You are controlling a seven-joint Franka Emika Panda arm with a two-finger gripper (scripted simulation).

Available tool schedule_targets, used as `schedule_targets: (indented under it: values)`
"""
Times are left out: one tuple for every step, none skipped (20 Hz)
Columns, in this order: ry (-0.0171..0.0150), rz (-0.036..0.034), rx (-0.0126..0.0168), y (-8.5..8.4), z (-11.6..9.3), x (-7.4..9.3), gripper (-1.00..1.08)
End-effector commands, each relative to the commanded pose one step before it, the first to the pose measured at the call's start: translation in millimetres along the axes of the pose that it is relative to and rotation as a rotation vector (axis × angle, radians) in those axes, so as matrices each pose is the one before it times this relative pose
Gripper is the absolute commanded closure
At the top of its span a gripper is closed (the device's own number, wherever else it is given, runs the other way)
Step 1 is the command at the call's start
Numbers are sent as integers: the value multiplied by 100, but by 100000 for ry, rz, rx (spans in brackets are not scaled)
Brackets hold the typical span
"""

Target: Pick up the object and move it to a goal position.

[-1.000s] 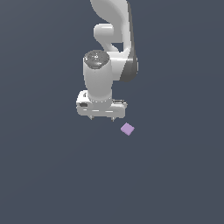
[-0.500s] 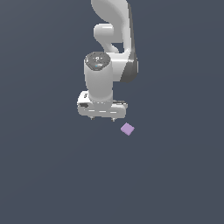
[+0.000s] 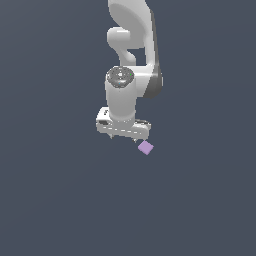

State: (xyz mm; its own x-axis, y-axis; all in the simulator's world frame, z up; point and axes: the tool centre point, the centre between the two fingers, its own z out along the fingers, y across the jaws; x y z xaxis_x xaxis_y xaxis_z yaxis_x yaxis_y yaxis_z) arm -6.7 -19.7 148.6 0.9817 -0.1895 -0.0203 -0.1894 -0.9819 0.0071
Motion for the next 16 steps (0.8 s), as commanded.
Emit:
schedule_targets:
  values:
    - [-216, 3973, 299, -877, 800, -295, -100]
    - [-91, 1840, 125, -378, 360, -152, -100]
    - [-98, 1949, 124, -393, 380, -172, -100]
    - [-106, 2060, 122, -406, 401, -194, -100]
    - [-110, 2111, 115, -405, 409, -212, -100]
    - [-111, 2114, 106, -395, 409, -225, -100]
    - [-112, 2118, 96, -384, 408, -238, -100]
    - [-113, 2123, 86, -373, 408, -250, -100]
    - [-112, 2124, 77, -362, 407, -263, -100]
    - [-112, 2128, 67, -350, 407, -274, -100]
    - [-111, 2133, 57, -337, 406, -285, -100]
    - [-109, 2134, 48, -326, 405, -296, -100]
    - [-107, 2138, 39, -313, 404, -305, -100]
    - [-104, 2141, 29, -299, 403, -315, -100]
    - [-101, 2144, 20, -286, 402, -324, -100]
    - [-98, 2146, 12, -273, 401, -333, -100]
